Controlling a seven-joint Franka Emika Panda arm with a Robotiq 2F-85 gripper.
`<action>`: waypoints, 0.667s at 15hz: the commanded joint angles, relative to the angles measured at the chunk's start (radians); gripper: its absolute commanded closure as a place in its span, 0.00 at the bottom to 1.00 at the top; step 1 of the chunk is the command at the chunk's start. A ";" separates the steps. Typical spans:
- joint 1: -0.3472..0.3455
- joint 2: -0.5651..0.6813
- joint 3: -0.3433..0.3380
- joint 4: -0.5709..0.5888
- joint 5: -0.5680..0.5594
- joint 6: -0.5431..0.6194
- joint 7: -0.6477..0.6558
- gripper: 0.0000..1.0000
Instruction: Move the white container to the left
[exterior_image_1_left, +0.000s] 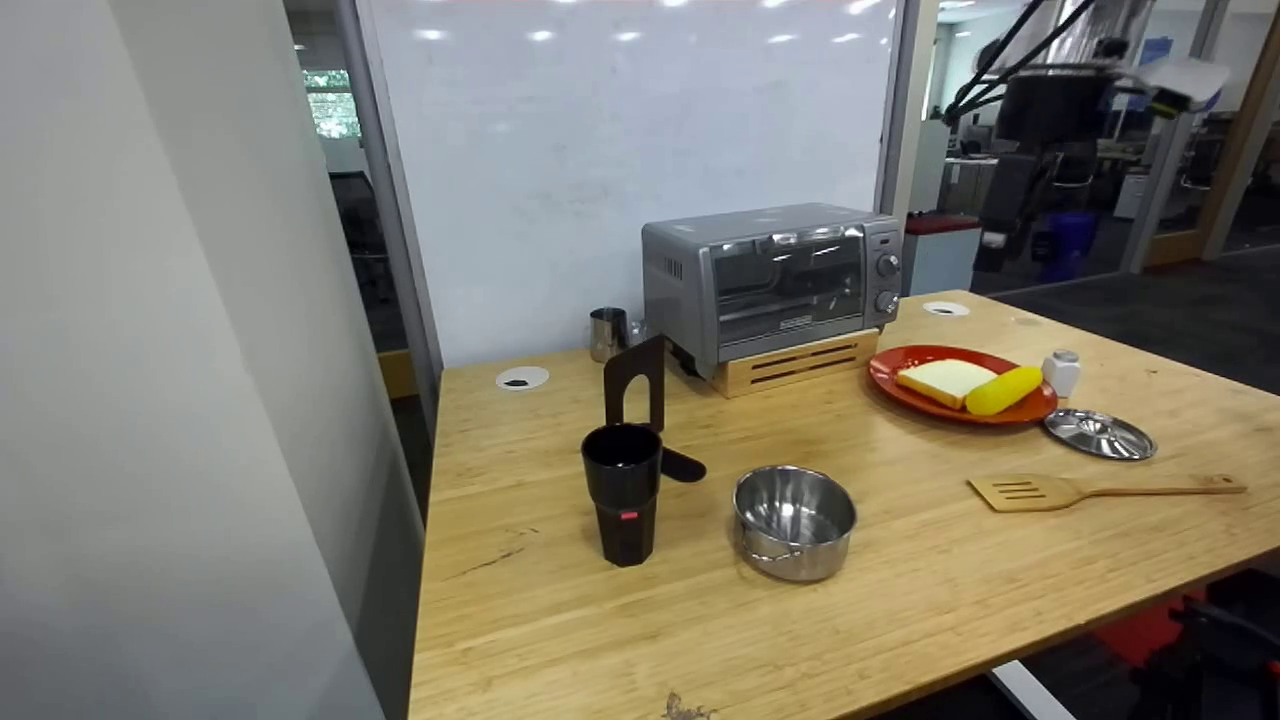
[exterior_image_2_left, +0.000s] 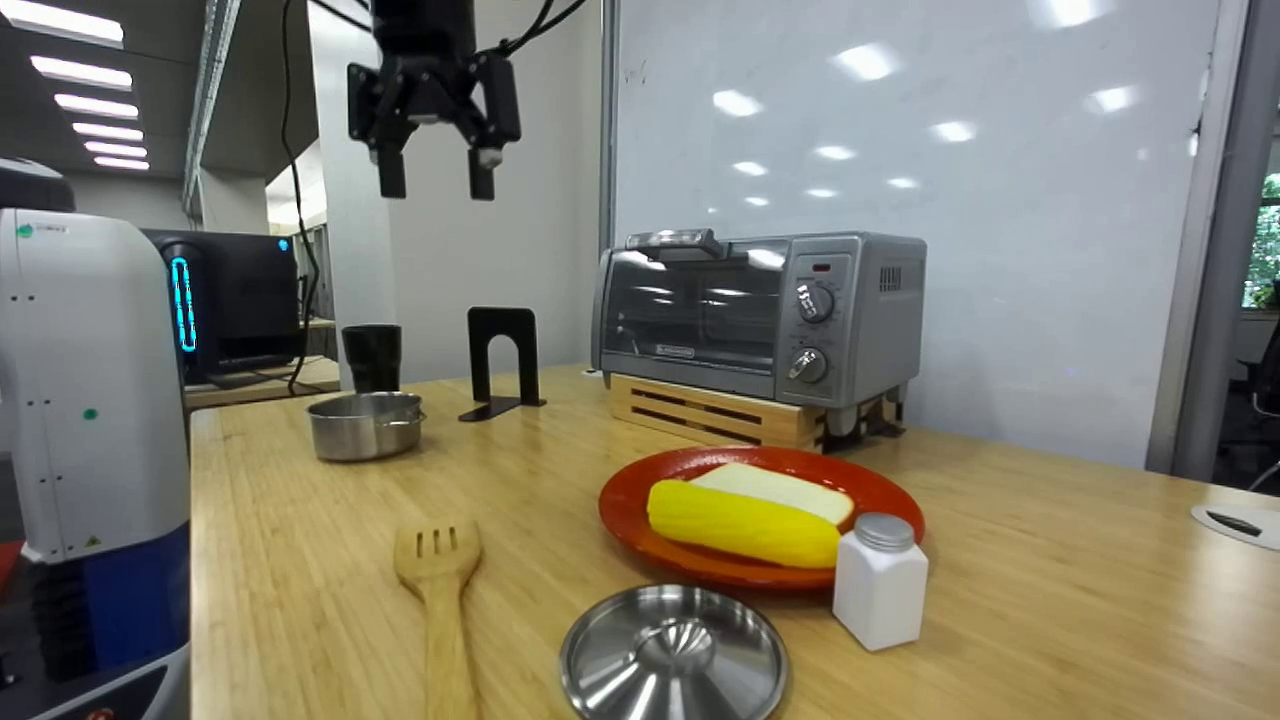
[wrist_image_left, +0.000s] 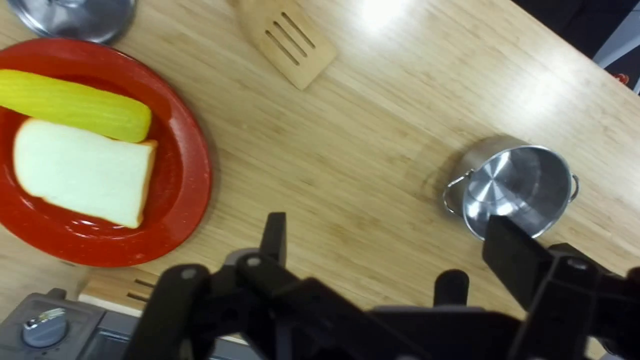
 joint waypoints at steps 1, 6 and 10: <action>-0.055 -0.055 -0.114 0.009 -0.046 -0.127 -0.219 0.00; -0.099 0.013 -0.261 0.121 -0.167 -0.380 -0.554 0.00; -0.105 0.129 -0.284 0.213 -0.209 -0.428 -0.681 0.00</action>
